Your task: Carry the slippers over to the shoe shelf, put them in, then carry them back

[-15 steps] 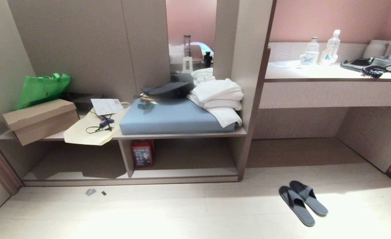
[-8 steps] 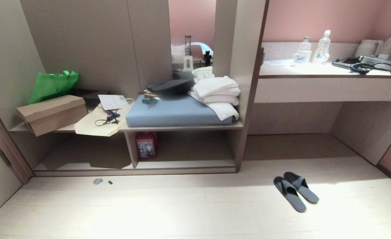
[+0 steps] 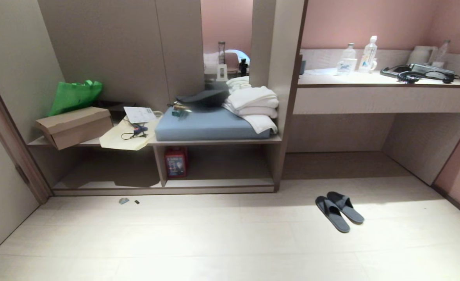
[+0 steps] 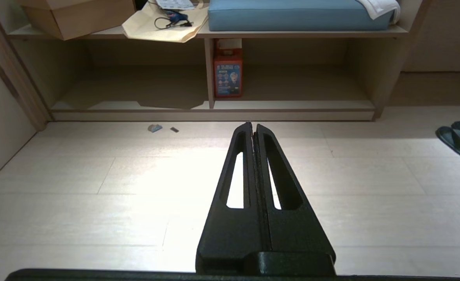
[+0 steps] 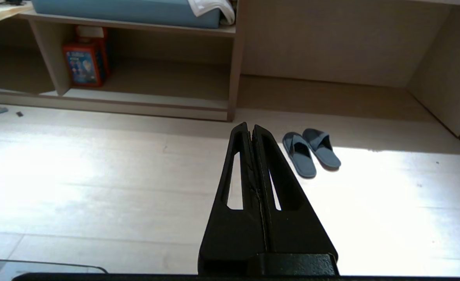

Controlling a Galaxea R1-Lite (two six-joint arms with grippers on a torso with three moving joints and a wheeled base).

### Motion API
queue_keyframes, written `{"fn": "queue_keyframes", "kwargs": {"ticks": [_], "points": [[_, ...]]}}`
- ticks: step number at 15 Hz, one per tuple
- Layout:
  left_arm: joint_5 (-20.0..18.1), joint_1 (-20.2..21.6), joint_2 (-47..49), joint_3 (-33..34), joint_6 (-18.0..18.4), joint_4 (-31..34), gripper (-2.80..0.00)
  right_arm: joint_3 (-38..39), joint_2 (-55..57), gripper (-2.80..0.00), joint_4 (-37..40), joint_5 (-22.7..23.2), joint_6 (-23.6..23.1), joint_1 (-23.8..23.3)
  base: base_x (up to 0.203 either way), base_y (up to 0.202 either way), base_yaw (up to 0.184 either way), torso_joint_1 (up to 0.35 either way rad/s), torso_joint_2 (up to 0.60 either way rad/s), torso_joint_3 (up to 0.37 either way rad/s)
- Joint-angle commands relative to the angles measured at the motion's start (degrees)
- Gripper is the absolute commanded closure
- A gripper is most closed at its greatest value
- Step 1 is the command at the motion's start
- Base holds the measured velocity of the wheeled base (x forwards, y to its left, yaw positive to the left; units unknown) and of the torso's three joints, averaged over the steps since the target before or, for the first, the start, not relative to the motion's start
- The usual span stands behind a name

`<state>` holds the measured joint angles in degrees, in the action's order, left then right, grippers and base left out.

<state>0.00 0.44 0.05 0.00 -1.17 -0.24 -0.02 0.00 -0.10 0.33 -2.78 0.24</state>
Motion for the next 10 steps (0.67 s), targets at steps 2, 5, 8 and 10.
{"fn": "queue_keyframes", "kwargs": {"ticks": [2,5,8,10], "points": [[0.0,0.1,0.0,0.0,-0.1,0.0,0.00,-0.1,0.1,0.00,0.0,0.0,0.0,0.0,-0.194,0.000,0.001,0.002,0.00,-0.001],[0.0,0.0,0.0,0.0,-0.1,0.0,0.00,0.0,0.1,0.00,0.0,0.0,-0.1,0.0,-0.197,0.000,0.001,0.002,0.00,0.003],[0.0,0.1,0.0,0.0,-0.1,0.0,0.00,-0.1,0.1,0.00,0.0,0.0,-0.1,0.0,-0.195,0.000,-0.001,0.001,0.00,0.002],[0.0,0.1,0.0,0.0,-0.1,0.0,0.00,0.0,0.1,0.00,0.0,0.0,-0.1,0.0,-0.196,0.000,0.001,0.009,0.00,0.002]]}}
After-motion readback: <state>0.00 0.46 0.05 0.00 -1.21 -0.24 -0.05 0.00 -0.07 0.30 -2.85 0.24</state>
